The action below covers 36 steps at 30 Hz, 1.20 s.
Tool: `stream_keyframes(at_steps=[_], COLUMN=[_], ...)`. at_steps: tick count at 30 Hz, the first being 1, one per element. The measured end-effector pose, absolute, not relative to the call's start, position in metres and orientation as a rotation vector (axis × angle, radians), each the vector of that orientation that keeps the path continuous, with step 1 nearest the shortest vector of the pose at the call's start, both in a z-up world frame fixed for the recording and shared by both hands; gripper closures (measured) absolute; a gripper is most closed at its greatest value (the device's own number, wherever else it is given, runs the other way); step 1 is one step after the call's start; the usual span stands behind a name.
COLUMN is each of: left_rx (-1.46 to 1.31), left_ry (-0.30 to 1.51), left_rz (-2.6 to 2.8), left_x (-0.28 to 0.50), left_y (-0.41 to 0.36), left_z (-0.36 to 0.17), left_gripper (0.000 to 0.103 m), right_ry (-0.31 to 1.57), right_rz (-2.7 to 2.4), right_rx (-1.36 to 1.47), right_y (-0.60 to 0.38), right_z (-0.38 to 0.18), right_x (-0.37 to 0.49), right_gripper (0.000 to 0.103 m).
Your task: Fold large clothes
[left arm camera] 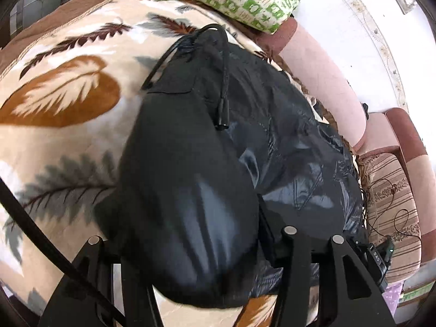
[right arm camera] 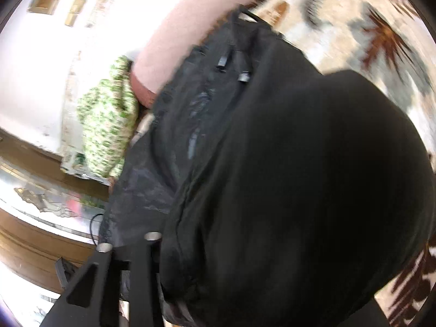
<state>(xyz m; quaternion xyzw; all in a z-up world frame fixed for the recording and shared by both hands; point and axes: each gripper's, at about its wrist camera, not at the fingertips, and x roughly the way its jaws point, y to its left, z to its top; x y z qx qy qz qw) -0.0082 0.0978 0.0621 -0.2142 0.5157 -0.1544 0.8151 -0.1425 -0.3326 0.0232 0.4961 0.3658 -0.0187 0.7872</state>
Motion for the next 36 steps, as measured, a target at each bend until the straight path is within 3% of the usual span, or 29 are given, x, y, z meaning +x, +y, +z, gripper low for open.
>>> stream_keyframes(at_steps=[3, 11, 16, 17, 18, 21, 29, 36], left_rx=[-0.453, -0.338, -0.261, -0.229, -0.196, -0.146, -0.068, -0.09], left_ry=[1.099, 1.03, 0.927, 0.912, 0.901, 0.86, 0.883, 0.985], left_rz=[-0.331, -0.246, -0.283, -0.285, -0.279, -0.338, -0.29, -0.125], left_x=[-0.028, -0.086, -0.081, -0.074, -0.066, -0.038, 0.082, 0.164], left_y=[0.115, 0.172, 0.161, 0.151, 0.139, 0.099, 0.035, 0.048], left_z=[0.071, 0.106, 0.142, 0.146, 0.151, 0.16, 0.124, 0.06], left_gripper=[0.044, 0.044, 0.041, 0.041, 0.041, 0.039, 0.038, 0.035], right_ry=[0.783, 0.768, 0.676, 0.662, 0.657, 0.669, 0.703, 0.808], right_rz=[-0.062, -0.173, -0.23, -0.201, -0.179, -0.098, 0.105, 0.174], right_rx=[1.088, 0.869, 0.717, 0.695, 0.676, 0.61, 0.633, 0.677], right_y=[-0.34, -0.359, -0.357, -0.35, -0.343, -0.317, -0.265, -0.259], right_z=[0.021, 0.059, 0.1, 0.108, 0.112, 0.122, 0.106, 0.063], right_x=[-0.164, -0.24, -0.251, -0.242, -0.232, -0.189, -0.052, 0.053], right_gripper=[0.029, 0.024, 0.024, 0.029, 0.041, 0.053, 0.053, 0.056])
